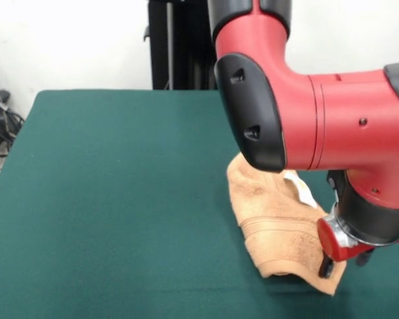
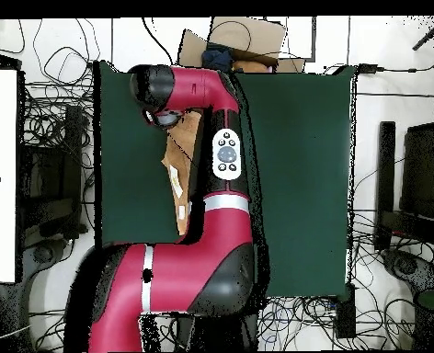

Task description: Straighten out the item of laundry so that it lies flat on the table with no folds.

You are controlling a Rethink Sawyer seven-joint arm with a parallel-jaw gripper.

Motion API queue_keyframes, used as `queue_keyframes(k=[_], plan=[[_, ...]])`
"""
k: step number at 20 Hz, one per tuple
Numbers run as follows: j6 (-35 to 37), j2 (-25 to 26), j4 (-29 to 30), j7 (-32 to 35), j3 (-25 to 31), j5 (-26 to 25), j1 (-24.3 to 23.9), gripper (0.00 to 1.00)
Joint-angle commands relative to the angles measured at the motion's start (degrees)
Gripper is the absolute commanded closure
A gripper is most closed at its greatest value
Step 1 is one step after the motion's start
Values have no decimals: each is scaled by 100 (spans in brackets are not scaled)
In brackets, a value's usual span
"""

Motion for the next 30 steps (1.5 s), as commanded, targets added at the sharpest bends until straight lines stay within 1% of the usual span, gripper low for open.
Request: queue_keyframes(k=[1, 4, 5, 8, 12, 15, 17, 30], plan=[[32, -43, 255, 1727, -525, -334, 198, 0], [-3, -11, 234, 1758, -616, -292, 257, 0], [50, 70, 90, 1749, -661, -290, 273, 0], [16, 114, 48, 1748, -749, -294, 321, 0], [-145, 119, 189, 1936, -897, -264, 414, 0], [-432, 133, 446, 2177, -924, -189, 480, 0], [-494, 179, 472, 2311, -947, -167, 526, 0], [-649, 457, 259, 2684, -1194, -288, 599, 0]])
